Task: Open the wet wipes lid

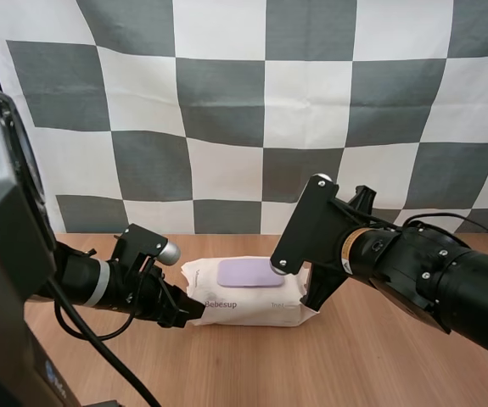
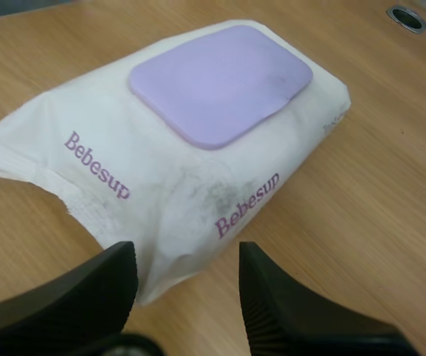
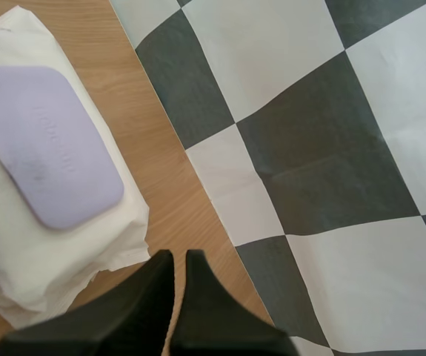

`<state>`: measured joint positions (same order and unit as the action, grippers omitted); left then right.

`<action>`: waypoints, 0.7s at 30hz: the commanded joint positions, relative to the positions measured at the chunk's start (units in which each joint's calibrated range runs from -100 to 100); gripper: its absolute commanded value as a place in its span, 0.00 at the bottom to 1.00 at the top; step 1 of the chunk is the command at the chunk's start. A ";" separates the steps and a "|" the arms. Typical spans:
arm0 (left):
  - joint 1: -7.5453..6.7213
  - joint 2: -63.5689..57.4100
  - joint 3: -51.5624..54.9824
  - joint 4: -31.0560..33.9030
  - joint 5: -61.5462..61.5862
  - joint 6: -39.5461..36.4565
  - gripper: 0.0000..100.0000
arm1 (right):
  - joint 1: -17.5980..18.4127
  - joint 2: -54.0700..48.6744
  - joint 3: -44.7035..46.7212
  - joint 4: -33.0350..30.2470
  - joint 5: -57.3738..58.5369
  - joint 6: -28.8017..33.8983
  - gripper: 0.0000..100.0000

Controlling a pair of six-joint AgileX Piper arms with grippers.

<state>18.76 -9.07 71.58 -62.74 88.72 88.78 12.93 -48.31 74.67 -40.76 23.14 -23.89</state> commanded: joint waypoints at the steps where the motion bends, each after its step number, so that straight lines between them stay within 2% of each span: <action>1: -0.12 0.31 0.06 -1.55 0.05 1.29 0.72 | 0.01 0.00 -0.04 0.16 0.44 0.01 0.13; 14: -0.12 8.48 -0.23 -4.60 2.79 4.58 0.72 | 0.01 0.11 -0.04 1.43 0.16 0.01 0.13; 16: -0.12 8.48 -0.23 -5.68 3.22 4.58 0.69 | 0.01 0.11 -0.04 1.43 0.16 0.01 0.13; 18: -0.12 8.36 -0.23 -5.81 4.04 4.58 0.55 | 0.01 0.11 -0.04 1.53 0.16 0.01 0.12; 21: -0.12 8.36 -0.23 -5.26 4.04 4.58 0.22 | 0.01 0.27 -0.04 2.07 0.00 0.01 0.12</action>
<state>18.67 -0.57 71.42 -68.28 92.68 92.32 12.93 -48.18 74.67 -38.76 23.12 -23.89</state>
